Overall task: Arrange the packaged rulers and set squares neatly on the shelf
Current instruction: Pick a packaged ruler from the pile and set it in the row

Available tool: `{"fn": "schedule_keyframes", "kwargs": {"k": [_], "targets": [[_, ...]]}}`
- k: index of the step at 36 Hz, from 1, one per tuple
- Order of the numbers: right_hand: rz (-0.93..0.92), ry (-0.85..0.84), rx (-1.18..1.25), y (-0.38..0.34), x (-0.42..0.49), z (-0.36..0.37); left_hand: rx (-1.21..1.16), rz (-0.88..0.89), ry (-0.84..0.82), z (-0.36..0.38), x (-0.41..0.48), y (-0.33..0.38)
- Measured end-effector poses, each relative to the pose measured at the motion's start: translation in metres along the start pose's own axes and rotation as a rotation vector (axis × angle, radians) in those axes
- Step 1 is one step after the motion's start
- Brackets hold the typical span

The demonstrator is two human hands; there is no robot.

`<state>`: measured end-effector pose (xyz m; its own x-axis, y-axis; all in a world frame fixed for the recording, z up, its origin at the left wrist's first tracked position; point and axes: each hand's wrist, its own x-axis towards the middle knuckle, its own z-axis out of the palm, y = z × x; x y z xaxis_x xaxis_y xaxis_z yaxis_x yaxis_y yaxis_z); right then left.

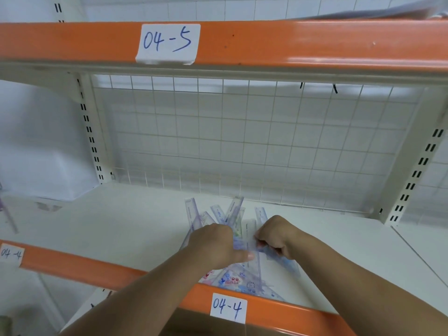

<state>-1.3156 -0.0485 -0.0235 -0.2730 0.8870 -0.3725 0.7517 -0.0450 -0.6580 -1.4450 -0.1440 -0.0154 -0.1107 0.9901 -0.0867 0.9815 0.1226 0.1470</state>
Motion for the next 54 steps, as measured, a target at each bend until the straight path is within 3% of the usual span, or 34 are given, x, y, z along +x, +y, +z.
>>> {"fn": "schedule_keyframes", "kwargs": {"k": [8,13,17,20,23,26,30,46,54], "targets": [[-0.089,0.045,-0.080,0.005,0.004,0.003,0.052,0.022,0.017,0.002,0.001,0.001],[-0.084,0.067,-0.536,-0.001,0.005,0.007,0.042,-0.002,0.015,0.003,0.000,-0.008],[-0.157,0.171,-0.683,0.001,0.008,0.006,0.043,-0.016,0.011,0.003,0.000,-0.012],[-0.372,0.203,-0.961,0.001,0.000,-0.001,0.040,-0.024,0.011,0.002,0.000,-0.014],[-0.712,0.080,-1.138,0.000,-0.007,-0.006,0.040,-0.023,0.020,0.002,-0.001,-0.017],[-0.858,0.033,-1.252,-0.004,-0.013,-0.008,0.034,-0.028,0.036,0.002,-0.002,-0.019],[-0.899,0.005,-1.286,-0.006,-0.015,-0.009,0.058,-0.037,0.023,0.000,-0.003,-0.019],[-0.784,-0.017,-1.289,0.007,-0.006,-0.019,0.042,-0.016,-0.017,-0.001,-0.005,-0.016],[-0.673,-0.029,-1.082,0.022,-0.007,-0.025,0.047,0.020,-0.039,0.002,-0.006,-0.015]]}}
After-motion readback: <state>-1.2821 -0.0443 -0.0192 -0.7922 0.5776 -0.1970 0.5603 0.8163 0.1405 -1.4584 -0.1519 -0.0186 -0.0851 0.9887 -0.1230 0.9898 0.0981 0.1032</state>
